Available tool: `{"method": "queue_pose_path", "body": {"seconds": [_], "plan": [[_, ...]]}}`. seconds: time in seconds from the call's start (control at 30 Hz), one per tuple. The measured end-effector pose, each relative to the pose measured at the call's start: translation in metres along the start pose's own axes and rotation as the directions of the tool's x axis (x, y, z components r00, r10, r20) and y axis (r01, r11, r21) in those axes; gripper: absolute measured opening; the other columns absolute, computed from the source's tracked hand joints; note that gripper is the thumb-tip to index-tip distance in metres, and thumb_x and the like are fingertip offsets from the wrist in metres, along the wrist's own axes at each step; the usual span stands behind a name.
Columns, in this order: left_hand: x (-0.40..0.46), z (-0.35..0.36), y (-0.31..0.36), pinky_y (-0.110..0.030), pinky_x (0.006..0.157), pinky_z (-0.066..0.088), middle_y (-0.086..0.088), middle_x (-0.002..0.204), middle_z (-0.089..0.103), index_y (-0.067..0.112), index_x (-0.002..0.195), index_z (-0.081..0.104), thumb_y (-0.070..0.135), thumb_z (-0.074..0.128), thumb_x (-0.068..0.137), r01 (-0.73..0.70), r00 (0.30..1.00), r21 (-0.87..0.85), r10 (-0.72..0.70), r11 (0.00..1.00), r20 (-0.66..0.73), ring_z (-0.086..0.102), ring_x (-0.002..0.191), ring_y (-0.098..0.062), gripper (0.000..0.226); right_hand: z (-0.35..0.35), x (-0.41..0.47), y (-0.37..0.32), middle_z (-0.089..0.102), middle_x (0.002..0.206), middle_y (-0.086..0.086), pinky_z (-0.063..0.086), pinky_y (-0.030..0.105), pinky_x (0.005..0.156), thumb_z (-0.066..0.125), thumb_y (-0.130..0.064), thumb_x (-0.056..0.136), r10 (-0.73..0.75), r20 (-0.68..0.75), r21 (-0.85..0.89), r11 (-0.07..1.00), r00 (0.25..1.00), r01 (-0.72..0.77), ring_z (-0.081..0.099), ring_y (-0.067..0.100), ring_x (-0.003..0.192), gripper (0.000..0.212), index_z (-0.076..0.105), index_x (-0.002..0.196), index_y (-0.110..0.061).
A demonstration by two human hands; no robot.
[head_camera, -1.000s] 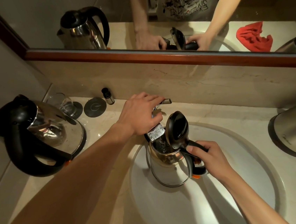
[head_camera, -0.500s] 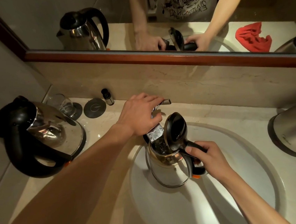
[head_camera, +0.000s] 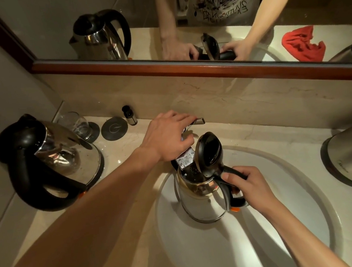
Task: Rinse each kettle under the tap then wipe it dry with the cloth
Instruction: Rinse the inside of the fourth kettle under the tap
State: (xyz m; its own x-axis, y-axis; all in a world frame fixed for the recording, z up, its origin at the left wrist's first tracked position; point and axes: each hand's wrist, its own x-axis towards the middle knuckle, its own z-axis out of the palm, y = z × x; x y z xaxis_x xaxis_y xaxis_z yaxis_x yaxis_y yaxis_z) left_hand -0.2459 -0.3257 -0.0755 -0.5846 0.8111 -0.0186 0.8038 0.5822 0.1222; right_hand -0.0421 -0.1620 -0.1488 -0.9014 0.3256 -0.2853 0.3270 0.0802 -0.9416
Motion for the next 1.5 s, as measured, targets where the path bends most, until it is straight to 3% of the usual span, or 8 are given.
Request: {"method": "queue_pose_path", "body": {"seconds": [0.5, 0.7, 0.9, 1.03, 1.17, 1.27, 1.37, 1.5], "plan": [[-0.0002, -0.0002, -0.0001, -0.034, 0.095, 0.034, 0.006, 0.143, 0.054, 0.026, 0.146, 0.046, 0.05, 0.033, 0.088, -0.001, 1.0, 0.002, 0.001, 1.0, 0.005, 0.047, 0.124, -0.018, 0.064, -0.0009, -0.0005, 0.0016, 0.056, 0.058, 0.012, 0.043, 0.033, 0.062, 0.07, -0.057, 0.068, -0.004, -0.006, 0.016, 1.0, 1.0, 0.004, 0.052, 0.018, 0.055, 0.064, 0.07, 0.074, 0.007], [0.0001, 0.0005, -0.0007, -0.034, 0.095, 0.034, 0.007, 0.144, 0.053, 0.026, 0.146, 0.045, 0.051, 0.032, 0.086, 0.0, 1.0, -0.003, 0.0, 1.0, 0.008, 0.046, 0.125, -0.017, 0.066, -0.0017, -0.0009, 0.0027, 0.059, 0.067, 0.029, 0.043, 0.03, 0.061, 0.069, -0.058, 0.07, -0.016, 0.001, 0.011, 1.0, 1.0, 0.016, 0.053, 0.019, 0.056, 0.065, 0.073, 0.076, 0.006], [0.0002, 0.0012, -0.0007, -0.035, 0.096, 0.034, 0.006, 0.144, 0.053, 0.026, 0.146, 0.045, 0.05, 0.034, 0.088, -0.005, 1.0, -0.003, 0.005, 1.0, 0.007, 0.046, 0.125, -0.018, 0.065, -0.0028, -0.0016, 0.0047, 0.06, 0.065, 0.027, 0.042, 0.031, 0.061, 0.069, -0.058, 0.07, -0.007, -0.005, 0.022, 1.0, 1.0, 0.007, 0.052, 0.019, 0.057, 0.063, 0.075, 0.078, 0.005], [0.0003, 0.0007, -0.001, -0.035, 0.095, 0.034, 0.006, 0.144, 0.053, 0.026, 0.146, 0.045, 0.051, 0.034, 0.088, -0.005, 1.0, 0.0, 0.005, 1.0, 0.006, 0.046, 0.125, -0.018, 0.064, -0.0018, -0.0011, 0.0057, 0.057, 0.06, 0.014, 0.042, 0.035, 0.063, 0.07, -0.057, 0.07, 0.007, -0.011, 0.031, 0.999, 1.0, -0.007, 0.051, 0.021, 0.057, 0.059, 0.074, 0.075, 0.002], [0.0003, 0.0015, -0.001, -0.035, 0.095, 0.034, 0.006, 0.144, 0.053, 0.026, 0.146, 0.045, 0.051, 0.034, 0.088, -0.003, 1.0, -0.003, 0.003, 1.0, 0.008, 0.046, 0.125, -0.018, 0.064, -0.001, -0.0012, 0.003, 0.056, 0.061, 0.022, 0.041, 0.036, 0.063, 0.07, -0.056, 0.07, 0.011, -0.013, 0.027, 1.0, 1.0, -0.01, 0.052, 0.021, 0.057, 0.053, 0.073, 0.069, -0.003], [0.0003, 0.0009, -0.0014, -0.035, 0.095, 0.035, 0.005, 0.144, 0.053, 0.026, 0.146, 0.045, 0.051, 0.034, 0.088, -0.003, 1.0, 0.0, 0.003, 1.0, 0.007, 0.047, 0.125, -0.018, 0.064, -0.0015, -0.002, 0.0007, 0.056, 0.058, 0.017, 0.04, 0.035, 0.063, 0.07, -0.057, 0.07, 0.011, -0.004, 0.027, 1.0, 1.0, -0.011, 0.052, 0.02, 0.057, 0.047, 0.074, 0.065, -0.01], [0.0001, 0.0007, -0.0009, -0.035, 0.096, 0.035, 0.005, 0.143, 0.054, 0.025, 0.146, 0.045, 0.05, 0.034, 0.088, -0.004, 1.0, -0.004, 0.004, 1.0, 0.007, 0.047, 0.125, -0.018, 0.064, -0.0014, -0.0015, 0.0027, 0.06, 0.064, 0.024, 0.042, 0.036, 0.064, 0.069, -0.058, 0.07, 0.006, -0.006, 0.021, 1.0, 1.0, -0.005, 0.053, 0.02, 0.058, 0.056, 0.076, 0.074, -0.003], [0.0003, 0.0002, -0.0007, -0.035, 0.096, 0.035, 0.005, 0.143, 0.054, 0.025, 0.146, 0.045, 0.05, 0.034, 0.088, -0.003, 1.0, -0.008, 0.003, 1.0, 0.003, 0.047, 0.125, -0.018, 0.064, -0.0018, -0.0001, 0.0036, 0.057, 0.059, 0.013, 0.041, 0.037, 0.064, 0.07, -0.058, 0.069, 0.009, -0.009, 0.026, 1.0, 1.0, -0.009, 0.052, 0.02, 0.057, 0.06, 0.074, 0.074, 0.001]]}}
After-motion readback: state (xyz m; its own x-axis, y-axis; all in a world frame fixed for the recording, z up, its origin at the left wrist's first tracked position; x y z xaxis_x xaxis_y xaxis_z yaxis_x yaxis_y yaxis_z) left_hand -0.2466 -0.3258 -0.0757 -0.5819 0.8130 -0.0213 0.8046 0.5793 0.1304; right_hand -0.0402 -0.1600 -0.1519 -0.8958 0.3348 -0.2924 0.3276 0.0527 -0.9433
